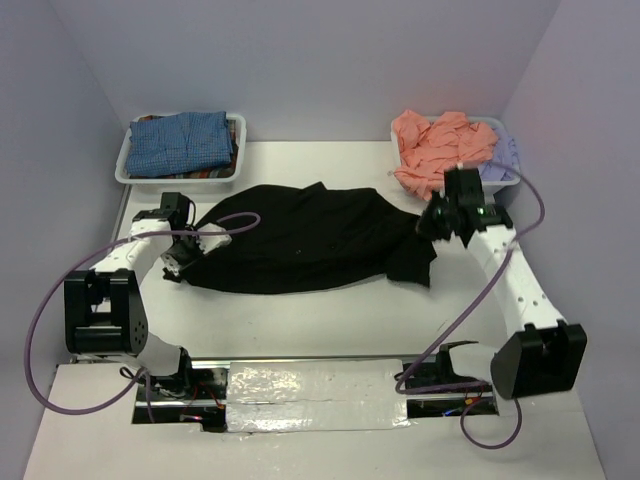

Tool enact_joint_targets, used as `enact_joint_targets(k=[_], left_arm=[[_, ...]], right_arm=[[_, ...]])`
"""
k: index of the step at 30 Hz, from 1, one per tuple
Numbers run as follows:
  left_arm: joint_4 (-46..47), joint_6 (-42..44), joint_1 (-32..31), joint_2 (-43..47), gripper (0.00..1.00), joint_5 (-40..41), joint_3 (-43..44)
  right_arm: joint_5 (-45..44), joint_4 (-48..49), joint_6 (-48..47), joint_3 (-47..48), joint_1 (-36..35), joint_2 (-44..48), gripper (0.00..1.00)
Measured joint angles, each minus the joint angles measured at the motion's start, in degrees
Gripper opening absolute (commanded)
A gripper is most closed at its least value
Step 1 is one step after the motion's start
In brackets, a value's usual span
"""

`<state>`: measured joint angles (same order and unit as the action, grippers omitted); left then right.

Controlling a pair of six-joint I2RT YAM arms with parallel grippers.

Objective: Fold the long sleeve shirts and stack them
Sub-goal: Flatten the shirt out

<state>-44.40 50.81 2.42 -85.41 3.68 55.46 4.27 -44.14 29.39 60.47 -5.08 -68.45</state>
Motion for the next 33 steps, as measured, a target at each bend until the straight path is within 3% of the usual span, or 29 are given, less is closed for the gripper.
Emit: enact_joint_targets(k=[5,6,7,8,9,13,14,16,18,20,21,22,24,26,28,29,30,33], left_arm=[[1.18,-0.22,0.0,0.0,0.01,-0.02,1.09],[1.25,-0.24,0.0,0.0,0.01,0.0,0.98],[1.44,-0.28,0.0,0.02,0.01,0.02,0.72],[1.6,-0.35,0.0,0.04,0.02,0.07,0.46],[1.75,-0.46,0.0,0.04,0.02,0.09,0.2],[1.9,-1.38,-0.09,0.04,0.03,0.55,-0.55],[1.99,-1.46,-0.11,0.04,0.04,0.63,-0.61],[2.38,-1.49,-0.11,0.11,0.03,0.9,-0.94],[2.69,-1.49,-0.11,0.17,0.03,1.14,-1.66],[2.84,-1.51,-0.11,0.2,0.03,1.6,-2.6],[2.86,-1.55,-0.11,0.2,0.03,1.77,-2.86],[2.86,-1.62,-0.11,0.2,0.03,1.99,-3.06],[2.97,-1.73,-0.11,0.2,0.03,2.1,-3.19],[3.04,-1.75,-0.11,0.2,0.03,2.12,-3.28],[3.1,-1.75,-0.11,0.2,0.02,2.12,-3.34],[3.1,-1.75,-0.11,0.2,0.02,2.12,-3.34],[3.15,-1.75,-0.11,0.2,0.01,2.12,-3.34],[3.19,-1.92,-0.11,0.15,0.0,2.1,-3.34]], right_arm=[[-2.29,2.58,-3.23,18.8,-6.8,-10.29,0.01],[-2.27,2.93,-3.61,21.4,-8.17,-12.59,0.1],[-2.21,2.84,-3.87,24.33,-9.51,-15.34,0.38],[-2.1,2.99,-3.89,26.08,-10.27,-17.35,0.54],[-1.97,2.86,-4.28,28.52,-10.99,-20.57,0.64],[-2.08,0.63,-5.03,37.9,-11.72,-33.29,0.73],[-2.23,-0.11,-5.18,39.56,-11.74,-36.02,0.86],[-3.17,-1.36,-5.6,39.87,-11.89,-38.47,0.89],[-4.46,-2.03,-6.12,37.18,-11.93,-37.66,0.91],[-5.4,-1.49,-6.08,31.71,-11.93,-33.92,0.82],[-5.68,-1.01,-5.86,27.8,-11.91,-30.99,0.71],[-5.68,-0.07,-5.66,23.69,-11.85,-27.85,0.48],[-4.76,0.74,-4.11,14.51,-11.28,-20.17,0.36],[-3.23,2.89,-1.66,6.19,-10.21,-13.4,0.48],[-1.46,4.85,0.92,-2.1,-7.45,-7.85,0.75],[-0.48,6.29,2.19,-6.21,-5.51,-5.55,0.81],[0.13,7.39,3.32,-9.64,-3.67,-4.2,0.87],[2.08,9.9,6.36,-17.55,1.29,-3.17,0.89]])
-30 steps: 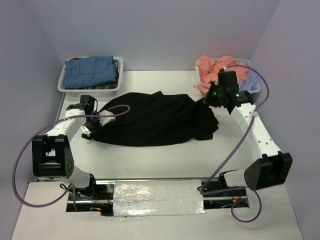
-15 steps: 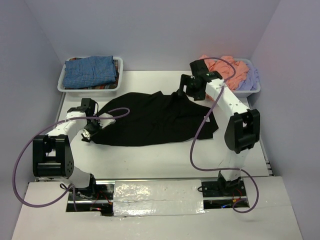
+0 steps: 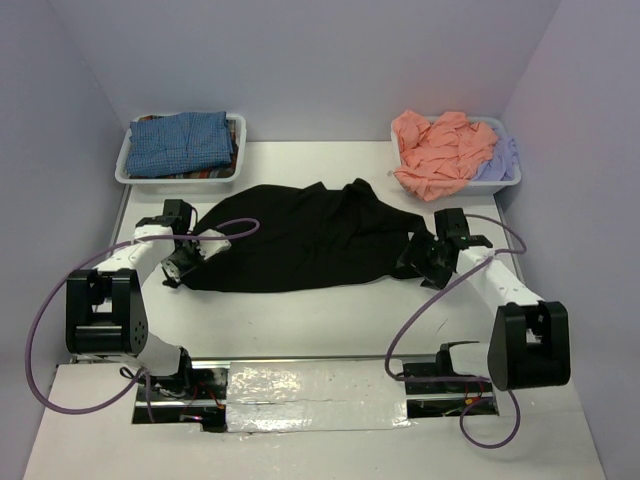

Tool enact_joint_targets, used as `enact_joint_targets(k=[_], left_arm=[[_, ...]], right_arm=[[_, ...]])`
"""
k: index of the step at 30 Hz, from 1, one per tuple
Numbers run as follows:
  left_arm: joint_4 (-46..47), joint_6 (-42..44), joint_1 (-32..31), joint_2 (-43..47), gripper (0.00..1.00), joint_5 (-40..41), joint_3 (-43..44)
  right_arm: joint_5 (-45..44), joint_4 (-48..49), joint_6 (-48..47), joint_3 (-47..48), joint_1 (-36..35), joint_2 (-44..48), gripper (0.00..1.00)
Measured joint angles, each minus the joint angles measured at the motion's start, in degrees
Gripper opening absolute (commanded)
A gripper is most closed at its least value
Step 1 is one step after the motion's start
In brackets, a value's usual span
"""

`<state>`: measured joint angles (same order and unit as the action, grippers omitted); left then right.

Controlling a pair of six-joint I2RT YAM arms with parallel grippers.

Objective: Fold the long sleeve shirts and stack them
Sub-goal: Flatten the shirt out

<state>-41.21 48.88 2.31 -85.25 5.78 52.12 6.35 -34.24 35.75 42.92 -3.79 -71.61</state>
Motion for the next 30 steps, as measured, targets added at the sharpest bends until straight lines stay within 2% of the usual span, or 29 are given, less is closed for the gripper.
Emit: enact_joint_targets(k=[8,14,16,17,18,19,20,22,23,27,30], left_arm=[[0.35,-1.25,0.0,-0.07,0.0,-0.04,-0.02],[1.36,-1.25,0.0,0.76,0.0,-0.04,-2.14],[1.36,-1.27,0.0,1.01,0.0,-0.04,-2.64],[1.29,-1.27,0.0,1.01,0.0,-0.04,-2.67],[1.4,-1.29,0.0,1.03,0.0,-0.04,-2.67],[1.46,-1.29,0.0,1.03,0.0,-0.02,-2.67],[1.46,-1.29,0.0,1.03,0.0,-0.02,-2.67],[1.51,-1.31,0.0,1.03,0.0,0.0,-2.67],[1.51,-1.31,0.0,1.03,0.0,0.02,-2.67],[1.38,-1.22,0.66,1.38,0.0,0.09,-2.69],[1.07,-1.11,2.01,2.19,0.0,-0.17,-2.75]], right_arm=[[3.85,9.97,5.75,-1.97,1.99,-7.78,0.89],[2.82,14.36,10.99,-3.72,3.06,-8.81,0.88],[2.36,15.28,12.28,-4.37,3.3,-8.98,0.84],[2.38,15.91,12.94,-4.7,3.61,-8.94,0.81],[2.45,16.24,13.55,-4.85,4.09,-8.94,0.66],[2.4,16.65,13.77,-5.09,4.37,-8.96,0.55],[2.03,17.44,14.25,-5.4,4.52,-9.05,0.32],[1.92,18.64,14.67,-6.75,5.07,-9.73,0.07],[1.97,18.95,14.99,-7.48,5.27,-9.99,0.0],[2.27,20.04,15.15,-9.33,7.02,-8.37,0.0],[2.05,18.47,13.33,-12.11,9.79,-2.95,0.0]])
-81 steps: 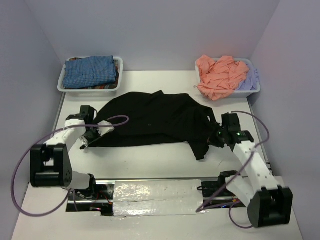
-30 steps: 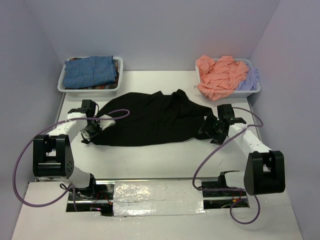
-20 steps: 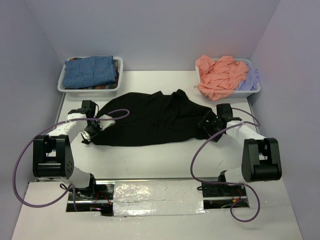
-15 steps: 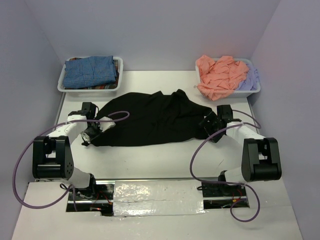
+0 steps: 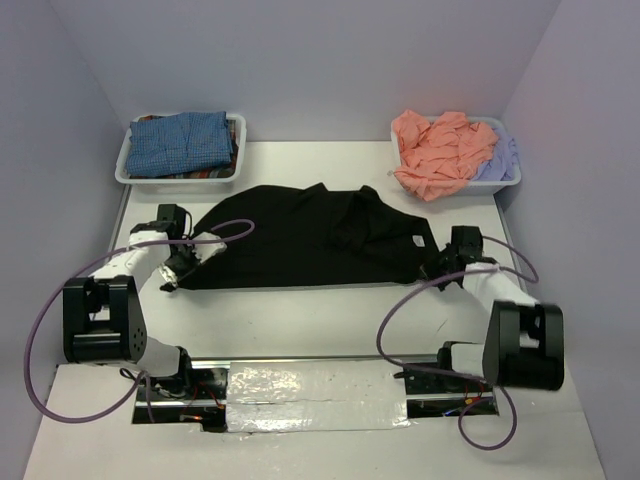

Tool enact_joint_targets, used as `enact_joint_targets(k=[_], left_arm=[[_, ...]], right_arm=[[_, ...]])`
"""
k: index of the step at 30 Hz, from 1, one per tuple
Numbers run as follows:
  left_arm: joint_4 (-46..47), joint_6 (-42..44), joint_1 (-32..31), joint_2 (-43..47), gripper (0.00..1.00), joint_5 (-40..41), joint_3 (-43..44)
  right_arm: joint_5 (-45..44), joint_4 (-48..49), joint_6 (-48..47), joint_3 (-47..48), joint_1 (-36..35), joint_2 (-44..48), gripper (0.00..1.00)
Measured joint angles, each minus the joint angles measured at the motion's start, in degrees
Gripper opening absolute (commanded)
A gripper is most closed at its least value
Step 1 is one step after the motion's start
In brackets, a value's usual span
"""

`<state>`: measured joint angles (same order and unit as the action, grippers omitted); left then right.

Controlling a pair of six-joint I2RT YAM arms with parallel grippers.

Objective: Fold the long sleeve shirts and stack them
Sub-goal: Flatten the shirt out

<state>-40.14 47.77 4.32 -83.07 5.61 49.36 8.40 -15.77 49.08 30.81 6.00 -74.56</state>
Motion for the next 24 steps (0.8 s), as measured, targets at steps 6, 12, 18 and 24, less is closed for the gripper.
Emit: enact_joint_targets(k=[6,12,18,24], left_arm=[[-5.77,0.61,0.37,1.55,0.0,-3.21,1.14],[-11.67,1.6,0.35,4.09,0.0,-7.39,3.61],[-17.25,-5.88,-1.05,-15.78,0.0,-14.51,37.88],[-8.44,-17.46,-1.25,-32.59,0.0,-17.77,89.05]], right_arm=[[0.22,-9.68,-4.55,-1.14,1.33,18.49,0.0],[1.03,-18.78,-7.28,-0.79,1.46,29.31,0.0],[4.94,-24.68,-11.28,30.18,0.04,2.97,0.0],[11.19,-25.51,-14.93,91.32,-2.51,-28.63,0.0]])
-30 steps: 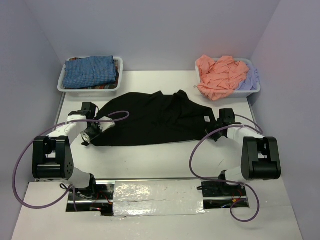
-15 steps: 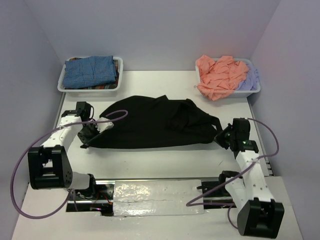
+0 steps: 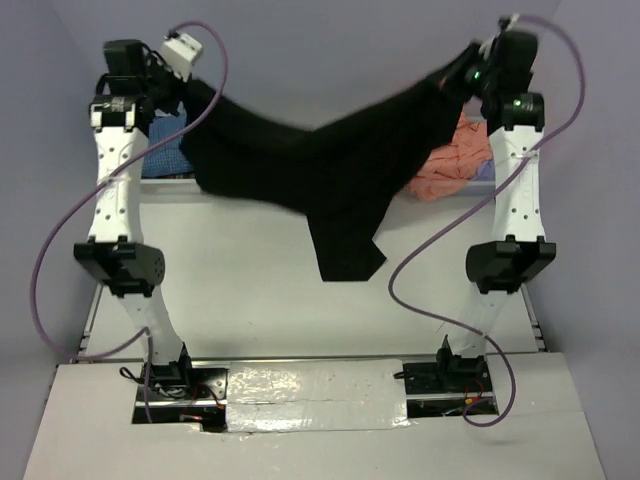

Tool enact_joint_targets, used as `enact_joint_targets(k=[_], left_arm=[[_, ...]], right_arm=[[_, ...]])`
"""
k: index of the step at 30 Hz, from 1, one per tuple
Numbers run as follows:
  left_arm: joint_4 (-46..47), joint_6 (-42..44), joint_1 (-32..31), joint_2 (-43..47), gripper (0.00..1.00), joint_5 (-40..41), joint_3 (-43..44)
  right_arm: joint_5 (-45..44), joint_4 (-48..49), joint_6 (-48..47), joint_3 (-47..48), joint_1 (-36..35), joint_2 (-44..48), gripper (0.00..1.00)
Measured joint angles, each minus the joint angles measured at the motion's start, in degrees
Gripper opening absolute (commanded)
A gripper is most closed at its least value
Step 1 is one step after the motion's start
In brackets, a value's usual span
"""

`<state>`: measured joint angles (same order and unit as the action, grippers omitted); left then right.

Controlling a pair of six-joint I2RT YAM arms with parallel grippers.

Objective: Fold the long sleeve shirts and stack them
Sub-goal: Flatten the shirt out

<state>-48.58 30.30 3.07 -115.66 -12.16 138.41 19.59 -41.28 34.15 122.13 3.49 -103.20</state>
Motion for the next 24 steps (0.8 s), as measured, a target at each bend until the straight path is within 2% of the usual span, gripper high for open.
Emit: enact_joint_targets(k=[2,3,6,9,12,14,18,24], left_arm=[[7.74,-2.34,0.0,6.16,0.0,-0.52,-3.41],[10.34,-3.08,-0.02,10.14,0.0,-0.76,-6.93],[14.19,-3.72,-0.46,17.75,0.0,-2.38,-12.04],[15.72,-3.23,-0.98,18.86,0.0,-3.52,-12.37],[16.09,-1.38,-1.03,20.0,0.0,-3.58,-18.05],[14.95,1.05,-1.03,21.64,0.0,-3.32,-24.81],[10.12,6.67,-0.85,24.85,0.0,-1.92,-36.17],[2.05,18.99,-0.85,37.42,0.0,2.36,-56.85]], right_arm=[[0.85,1.36,1.16,17.0,0.26,-6.25,0.0],[1.14,5.22,2.14,18.05,0.61,-5.88,0.0],[2.21,12.37,5.4,8.46,1.73,4.07,0.0],[3.37,13.29,6.23,7.82,2.36,7.76,0.0],[3.8,13.49,4.98,5.92,2.38,9.31,0.0],[3.54,14.21,3.43,-2.47,2.38,12.83,0.0],[2.89,14.47,1.22,-28.0,2.4,25.53,0.0],[2.73,12.5,0.26,-60.59,2.38,45.94,0.0]])
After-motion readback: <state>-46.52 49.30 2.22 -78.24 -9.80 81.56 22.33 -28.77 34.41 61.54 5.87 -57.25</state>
